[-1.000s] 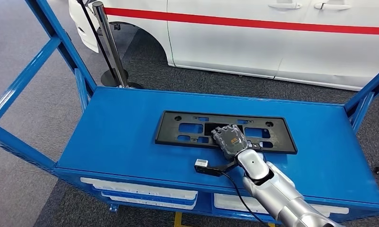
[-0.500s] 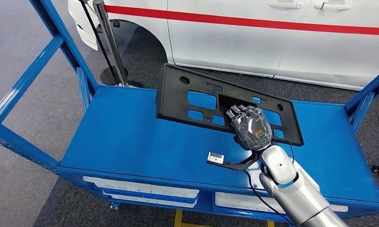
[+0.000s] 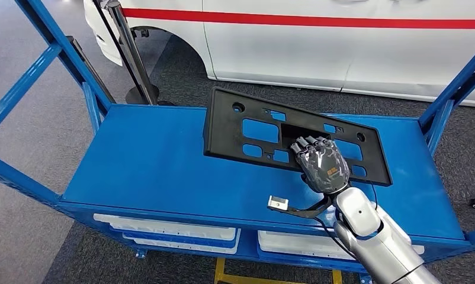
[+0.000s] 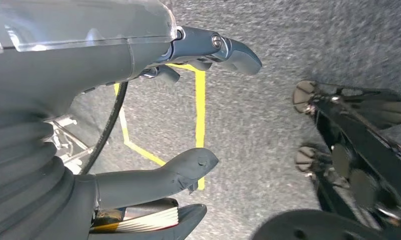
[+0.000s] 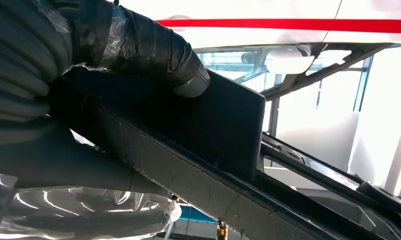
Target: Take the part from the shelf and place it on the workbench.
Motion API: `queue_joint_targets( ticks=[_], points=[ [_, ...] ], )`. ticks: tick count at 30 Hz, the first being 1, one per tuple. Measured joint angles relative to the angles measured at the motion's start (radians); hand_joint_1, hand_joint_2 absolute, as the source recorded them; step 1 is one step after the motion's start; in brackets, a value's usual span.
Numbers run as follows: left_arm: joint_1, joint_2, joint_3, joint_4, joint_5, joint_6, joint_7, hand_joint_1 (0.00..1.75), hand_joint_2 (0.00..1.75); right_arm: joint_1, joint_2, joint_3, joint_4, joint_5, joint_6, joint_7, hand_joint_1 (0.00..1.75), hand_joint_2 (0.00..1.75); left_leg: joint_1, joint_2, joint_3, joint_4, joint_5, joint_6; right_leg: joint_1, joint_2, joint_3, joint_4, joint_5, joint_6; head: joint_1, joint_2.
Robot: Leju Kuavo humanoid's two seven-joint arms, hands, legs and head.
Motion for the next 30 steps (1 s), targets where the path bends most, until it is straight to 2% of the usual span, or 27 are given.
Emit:
queue_joint_targets(
  ticks=[1, 2, 3, 4, 5, 6, 7, 8, 9, 11, 12, 13, 15, 16, 17, 18, 19, 20, 21, 22, 23, 24, 26, 27, 28, 30],
  points=[
    [0.0, 0.001, -0.001, 0.0, -0.001, -0.001, 0.0, 0.0, 1.75, 0.001, -0.001, 0.0, 0.0, -0.001, -0.001, -0.002, 1.75, 1.75, -0.002, 0.0, -0.017, 0.06, -0.029, 0.002, 0.005, -0.001, -0.008, 0.0, 0.006, -0.004, 0.0, 0.0],
    [0.0, 0.001, -0.002, 0.0, -0.001, -0.002, -0.001, 0.0, 1.75, 0.002, -0.002, 0.0, 0.0, -0.003, -0.002, -0.004, 1.75, 1.75, -0.004, 0.0, -0.021, 0.089, -0.037, 0.006, 0.01, -0.002, -0.015, 0.0, 0.011, -0.007, 0.0, 0.0],
    [-0.001, 0.002, -0.002, 0.0, -0.002, -0.003, -0.001, 0.0, 1.75, 0.003, -0.004, 0.0, 0.0, -0.009, -0.004, -0.007, 1.75, 1.75, -0.008, 0.0, -0.006, 0.082, -0.026, 0.014, 0.015, -0.002, -0.021, 0.001, 0.017, -0.008, 0.0, 0.0],
    [-0.001, 0.002, -0.003, 0.0, -0.002, -0.004, -0.001, 0.0, 1.75, 0.004, -0.006, 0.0, -0.001, -0.017, -0.005, -0.011, 1.75, 1.75, -0.014, -0.001, 0.027, 0.037, 0.001, 0.025, 0.02, -0.002, -0.027, 0.001, 0.024, -0.01, 0.0, 0.0],
    [-0.001, 0.004, -0.004, 0.0, -0.003, -0.005, -0.001, 0.0, 1.75, 0.004, -0.008, 0.0, -0.004, -0.028, -0.007, -0.015, 1.75, 1.75, -0.022, -0.001, 0.072, -0.035, 0.032, 0.04, 0.024, -0.002, -0.032, 0.0, 0.03, -0.01, 0.0, 0.0],
    [-0.002, 0.007, -0.004, 0.0, -0.005, -0.005, -0.001, 0.0, 1.75, 0.004, -0.01, 0.0, -0.007, -0.039, -0.007, -0.018, 1.75, 1.75, -0.029, -0.001, 0.117, -0.11, 0.051, 0.054, 0.027, -0.002, -0.036, 0.0, 0.036, -0.009, 0.0, 0.0],
    [-0.002, 0.01, -0.005, 0.0, -0.006, -0.006, -0.002, 0.0, 1.75, 0.004, -0.012, 0.0, -0.01, -0.049, -0.008, -0.021, 1.75, 1.75, -0.035, 0.0, 0.148, -0.166, 0.064, 0.063, 0.028, -0.002, -0.038, -0.002, 0.043, -0.006, 0.0, 0.0],
    [-0.003, 0.013, -0.005, 0.0, -0.008, -0.006, -0.002, 0.0, 1.75, 0.004, -0.014, 0.0, -0.014, -0.056, -0.009, -0.024, 1.75, 1.75, -0.04, 0.0, 0.164, -0.2, 0.07, 0.069, 0.025, -0.003, -0.038, -0.005, 0.052, -0.001, 0.0, 0.0],
    [-0.003, 0.015, -0.005, 0.0, -0.008, -0.006, -0.002, 0.0, 1.75, 0.005, -0.015, 0.0, -0.016, -0.061, -0.01, -0.025, 1.75, 1.75, -0.044, 0.0, 0.166, -0.213, 0.074, 0.071, 0.022, -0.004, -0.038, -0.011, 0.061, 0.005, 0.0, 0.0],
    [-0.003, 0.017, -0.005, 0.0, -0.008, -0.007, -0.002, 0.0, 1.75, 0.006, -0.018, 0.0, -0.019, -0.064, -0.012, -0.027, 1.75, 1.75, -0.045, 0.002, 0.16, -0.232, 0.103, 0.072, 0.018, -0.004, -0.04, -0.023, 0.075, 0.018, 0.0, 0.0],
    [-0.004, 0.018, -0.005, 0.0, -0.008, -0.007, -0.002, 0.0, 1.75, 0.007, -0.02, 0.0, -0.02, -0.065, -0.013, -0.027, 1.75, 1.75, -0.042, 0.004, 0.156, -0.245, 0.119, 0.074, 0.019, -0.004, -0.045, -0.018, 0.061, 0.022, 0.001, 0.0],
    [-0.005, 0.019, -0.005, 0.0, -0.009, -0.007, -0.002, 0.0, 1.75, 0.007, -0.022, 0.0, -0.021, -0.065, -0.014, -0.028, 1.75, 1.75, -0.038, 0.007, 0.148, -0.255, 0.137, 0.075, 0.02, -0.004, -0.052, 0.003, 0.029, 0.026, 0.001, 0.0],
    [-0.006, 0.018, -0.005, 0.0, -0.009, -0.008, -0.002, 0.0, 1.75, 0.008, -0.025, 0.0, -0.023, -0.066, -0.016, -0.029, 1.75, 1.75, -0.035, 0.009, 0.121, -0.259, 0.162, 0.077, 0.017, -0.004, -0.075, 0.1, -0.072, 0.033, 0.002, 0.0],
    [-0.006, 0.017, -0.005, 0.0, -0.009, -0.008, -0.002, 0.0, 1.75, 0.009, -0.026, 0.0, -0.023, -0.066, -0.016, -0.029, 1.75, 1.75, -0.035, 0.01, 0.104, -0.255, 0.172, 0.076, 0.016, -0.004, -0.083, 0.159, -0.107, 0.037, 0.002, 0.0],
    [-0.006, 0.017, -0.005, 0.0, -0.009, -0.008, -0.002, 0.0, 1.75, 0.011, -0.027, 0.0, -0.023, -0.067, -0.016, -0.03, 1.75, 1.75, -0.035, 0.01, 0.087, -0.249, 0.18, 0.075, 0.014, -0.004, -0.085, 0.206, -0.119, 0.041, 0.002, 0.0],
    [-0.006, 0.016, -0.005, 0.0, -0.009, -0.008, -0.002, 0.0, 1.75, 0.012, -0.028, 0.0, -0.023, -0.07, -0.016, -0.031, 1.75, 1.75, -0.034, 0.01, 0.068, -0.24, 0.187, 0.073, 0.012, -0.004, -0.074, 0.226, -0.106, 0.044, 0.002, 0.0],
    [-0.006, 0.016, -0.005, 0.0, -0.01, -0.008, -0.002, 0.0, 1.75, 0.013, -0.029, 0.0, -0.023, -0.074, -0.016, -0.033, 1.75, 1.75, -0.033, 0.011, 0.05, -0.23, 0.193, 0.07, 0.01, -0.004, -0.049, 0.214, -0.078, 0.047, 0.002, 0.0],
    [-0.007, 0.015, -0.005, 0.0, -0.01, -0.008, -0.002, 0.0, 1.75, 0.013, -0.029, 0.0, -0.026, -0.081, -0.017, -0.036, 1.75, 1.75, -0.032, 0.011, 0.032, -0.217, 0.197, 0.066, 0.008, -0.004, -0.008, 0.169, -0.051, 0.048, 0.002, 0.0],
    [-0.007, 0.015, -0.005, 0.0, -0.011, -0.008, -0.002, 0.0, 1.75, 0.014, -0.03, 0.0, -0.029, -0.09, -0.018, -0.041, 1.75, 1.75, -0.031, 0.011, 0.017, -0.204, 0.2, 0.063, 0.007, -0.004, 0.037, 0.109, -0.045, 0.049, 0.002, 0.0],
    [-0.007, 0.014, -0.005, 0.0, -0.012, -0.008, -0.002, 0.0, 1.75, 0.016, -0.03, 0.0, -0.037, -0.103, -0.019, -0.049, 1.75, 1.75, -0.032, 0.011, 0.005, -0.192, 0.202, 0.059, 0.008, -0.003, 0.078, 0.05, -0.052, 0.044, 0.001, 0.0],
    [-0.007, 0.014, -0.005, 0.0, -0.013, -0.008, -0.003, 0.0, 1.75, 0.02, -0.031, 0.0, -0.047, -0.121, -0.02, -0.061, 1.75, 1.75, -0.034, 0.01, -0.003, -0.183, 0.206, 0.054, 0.01, -0.002, 0.104, 0.006, -0.064, 0.039, 0.001, 0.0],
    [-0.007, 0.014, -0.005, 0.0, -0.014, -0.008, -0.003, 0.0, 1.75, 0.025, -0.033, 0.0, -0.059, -0.143, -0.02, -0.075, 1.75, 1.75, -0.035, 0.009, -0.007, -0.179, 0.211, 0.049, 0.013, -0.001, 0.114, -0.014, -0.078, 0.032, 0.0, 0.0],
    [-0.005, 0.014, -0.005, 0.001, -0.017, -0.007, -0.004, 0.0, 1.75, 0.04, -0.036, 0.0, -0.091, -0.197, -0.016, -0.108, 1.75, 1.75, -0.036, 0.006, -0.014, -0.176, 0.223, 0.037, 0.015, -0.001, 0.107, -0.022, -0.068, 0.015, 0.0, 0.0],
    [-0.004, 0.014, -0.005, 0.001, -0.018, -0.007, -0.005, 0.0, 1.75, 0.046, -0.038, 0.001, -0.107, -0.22, -0.013, -0.122, 1.75, 1.75, -0.034, 0.005, -0.021, -0.171, 0.216, 0.03, 0.014, -0.003, 0.099, -0.023, -0.06, 0.005, 0.001, 0.0],
    [-0.003, 0.014, -0.005, 0.001, -0.018, -0.007, -0.005, 0.0, 1.75, 0.053, -0.039, 0.001, -0.124, -0.238, -0.012, -0.133, 1.75, 1.75, -0.032, 0.004, -0.031, -0.154, 0.191, 0.024, 0.013, -0.005, 0.088, -0.025, -0.049, -0.004, 0.0, 0.0],
    [-0.002, 0.013, -0.005, 0.001, -0.019, -0.007, -0.006, 0.0, 1.75, 0.068, -0.044, 0.002, -0.159, -0.265, -0.011, -0.152, 1.75, 1.75, -0.027, 0.003, -0.06, -0.067, 0.095, 0.014, 0.011, -0.008, 0.062, -0.027, -0.026, -0.016, 0.0, 0.0]
  ],
)
